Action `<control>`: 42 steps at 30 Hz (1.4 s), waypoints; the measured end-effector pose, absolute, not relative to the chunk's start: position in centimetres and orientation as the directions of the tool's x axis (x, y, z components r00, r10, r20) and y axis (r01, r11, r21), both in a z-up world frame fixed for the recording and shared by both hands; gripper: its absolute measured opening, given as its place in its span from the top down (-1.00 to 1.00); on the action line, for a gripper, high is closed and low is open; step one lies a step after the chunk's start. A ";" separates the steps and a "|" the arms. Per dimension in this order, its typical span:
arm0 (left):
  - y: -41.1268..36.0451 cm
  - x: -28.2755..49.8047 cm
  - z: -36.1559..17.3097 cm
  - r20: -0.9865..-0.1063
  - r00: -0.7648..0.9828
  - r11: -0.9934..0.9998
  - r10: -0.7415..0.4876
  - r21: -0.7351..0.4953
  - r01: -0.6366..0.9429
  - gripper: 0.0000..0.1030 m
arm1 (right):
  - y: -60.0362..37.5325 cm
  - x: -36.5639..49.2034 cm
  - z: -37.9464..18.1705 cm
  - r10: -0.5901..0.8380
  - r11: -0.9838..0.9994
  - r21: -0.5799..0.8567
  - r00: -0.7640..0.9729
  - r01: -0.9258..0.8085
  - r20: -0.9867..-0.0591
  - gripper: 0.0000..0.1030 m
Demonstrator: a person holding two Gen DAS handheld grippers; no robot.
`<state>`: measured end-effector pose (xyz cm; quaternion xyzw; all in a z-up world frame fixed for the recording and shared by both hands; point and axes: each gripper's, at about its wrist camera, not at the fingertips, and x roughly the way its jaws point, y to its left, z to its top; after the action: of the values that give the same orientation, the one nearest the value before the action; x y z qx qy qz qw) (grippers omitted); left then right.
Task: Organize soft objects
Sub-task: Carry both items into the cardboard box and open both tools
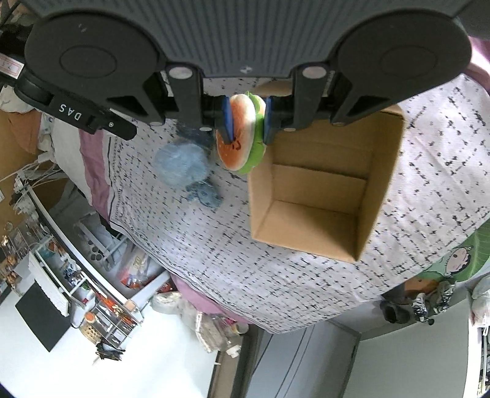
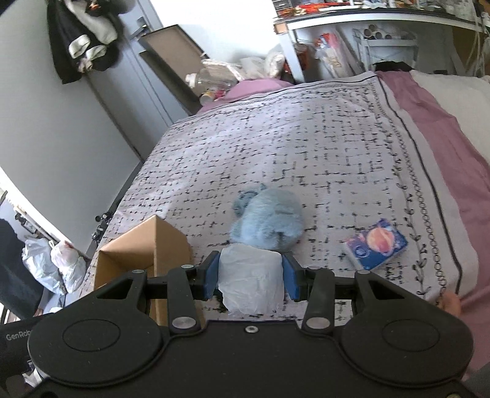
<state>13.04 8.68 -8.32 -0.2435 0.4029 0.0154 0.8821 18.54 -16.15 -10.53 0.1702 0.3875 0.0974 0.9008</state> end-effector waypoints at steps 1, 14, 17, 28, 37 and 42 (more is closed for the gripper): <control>9.0 13.0 -8.3 -0.717 0.677 0.880 -0.167 -0.418 -0.226 0.62 | -15.8 18.5 -10.5 0.317 0.920 0.388 0.679 -0.052 -0.663 0.17; 14.2 13.4 -10.5 -0.732 0.666 0.857 -0.144 -0.428 -0.286 0.62 | -9.3 19.2 -9.8 0.395 0.898 0.428 0.624 -0.106 -0.675 0.17; 15.5 13.5 -11.4 -0.743 0.655 0.847 -0.142 -0.433 -0.307 0.61 | -7.6 19.4 -9.8 0.405 0.896 0.427 0.620 -0.122 -0.672 0.17; 17.2 14.4 -13.2 -0.779 0.612 0.856 -0.137 -0.403 -0.322 0.53 | -3.2 20.2 -10.7 0.441 0.889 0.424 0.571 -0.173 -0.692 0.17; 17.5 14.6 -12.8 -0.782 0.609 0.863 -0.131 -0.392 -0.318 0.53 | -2.7 20.3 -11.8 0.457 0.883 0.439 0.518 -0.166 -0.723 0.13; 17.3 14.5 -12.4 -0.786 0.605 0.866 -0.127 -0.385 -0.319 0.40 | -3.3 20.0 -11.6 0.463 0.878 0.458 0.497 -0.142 -0.734 -0.41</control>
<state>14.54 17.29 -12.43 -0.2529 0.4407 0.0561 0.8594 20.03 -3.26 -11.61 0.1714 0.4689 0.1785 0.8479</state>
